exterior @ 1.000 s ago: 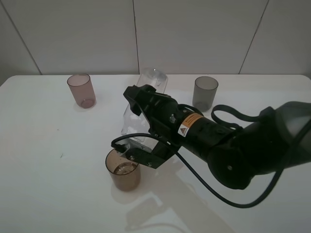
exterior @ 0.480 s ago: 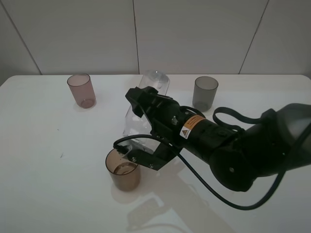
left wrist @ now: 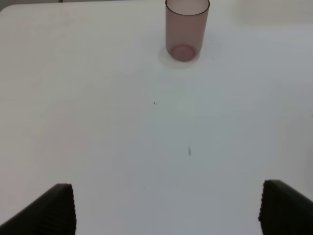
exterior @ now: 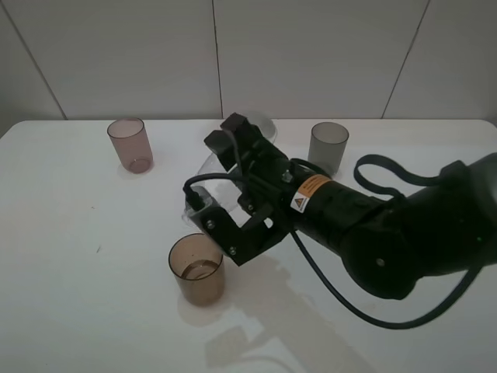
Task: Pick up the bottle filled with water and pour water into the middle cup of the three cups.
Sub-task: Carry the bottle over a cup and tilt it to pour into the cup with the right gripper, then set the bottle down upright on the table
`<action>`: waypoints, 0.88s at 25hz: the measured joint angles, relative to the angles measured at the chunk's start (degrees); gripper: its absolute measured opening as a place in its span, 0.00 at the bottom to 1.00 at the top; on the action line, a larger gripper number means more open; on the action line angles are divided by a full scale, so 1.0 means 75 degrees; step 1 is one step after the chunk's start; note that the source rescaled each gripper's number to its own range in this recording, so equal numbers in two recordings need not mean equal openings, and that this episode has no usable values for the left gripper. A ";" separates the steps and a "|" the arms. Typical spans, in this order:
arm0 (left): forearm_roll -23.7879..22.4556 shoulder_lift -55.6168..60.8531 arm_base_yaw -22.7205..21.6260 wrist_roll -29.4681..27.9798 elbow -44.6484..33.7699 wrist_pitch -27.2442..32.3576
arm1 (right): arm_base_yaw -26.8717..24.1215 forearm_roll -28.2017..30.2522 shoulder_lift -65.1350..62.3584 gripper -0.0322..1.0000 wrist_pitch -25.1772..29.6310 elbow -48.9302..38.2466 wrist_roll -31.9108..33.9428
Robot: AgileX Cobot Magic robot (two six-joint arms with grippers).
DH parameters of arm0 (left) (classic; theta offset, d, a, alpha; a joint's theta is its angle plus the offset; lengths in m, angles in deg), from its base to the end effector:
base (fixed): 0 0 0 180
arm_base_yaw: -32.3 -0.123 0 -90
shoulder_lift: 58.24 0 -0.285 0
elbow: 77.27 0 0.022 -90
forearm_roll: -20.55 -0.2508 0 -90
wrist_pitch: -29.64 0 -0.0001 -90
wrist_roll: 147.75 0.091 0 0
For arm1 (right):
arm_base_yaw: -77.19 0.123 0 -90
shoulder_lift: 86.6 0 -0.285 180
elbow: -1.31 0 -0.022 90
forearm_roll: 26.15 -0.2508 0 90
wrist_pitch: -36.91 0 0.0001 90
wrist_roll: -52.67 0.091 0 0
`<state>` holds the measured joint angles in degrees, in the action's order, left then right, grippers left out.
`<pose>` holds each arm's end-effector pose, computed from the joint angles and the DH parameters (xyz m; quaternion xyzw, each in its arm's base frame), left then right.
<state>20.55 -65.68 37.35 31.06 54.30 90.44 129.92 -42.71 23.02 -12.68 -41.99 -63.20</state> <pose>-0.0060 0.0005 0.2779 0.0287 0.8506 -0.0286 0.5242 0.2067 0.2391 0.1558 -0.7584 0.2176 -0.3453 0.5082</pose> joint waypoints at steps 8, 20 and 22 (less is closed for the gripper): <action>0.0000 0.0000 0.0000 0.0000 0.0000 0.0000 | -0.0008 -0.0464 -0.0529 0.03 0.2242 0.0349 0.2676; 0.0000 0.0000 0.0000 0.0000 0.0000 0.0000 | -0.1308 0.1593 -0.0708 0.03 0.2402 0.0349 0.9526; 0.0000 0.0000 0.0000 0.0000 0.0000 0.0000 | -0.1659 0.2371 -0.0708 0.03 0.2410 0.0349 1.0755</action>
<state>20.55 -65.68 37.35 31.06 54.30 90.44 117.48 -24.93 17.71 5.39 -39.38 17.47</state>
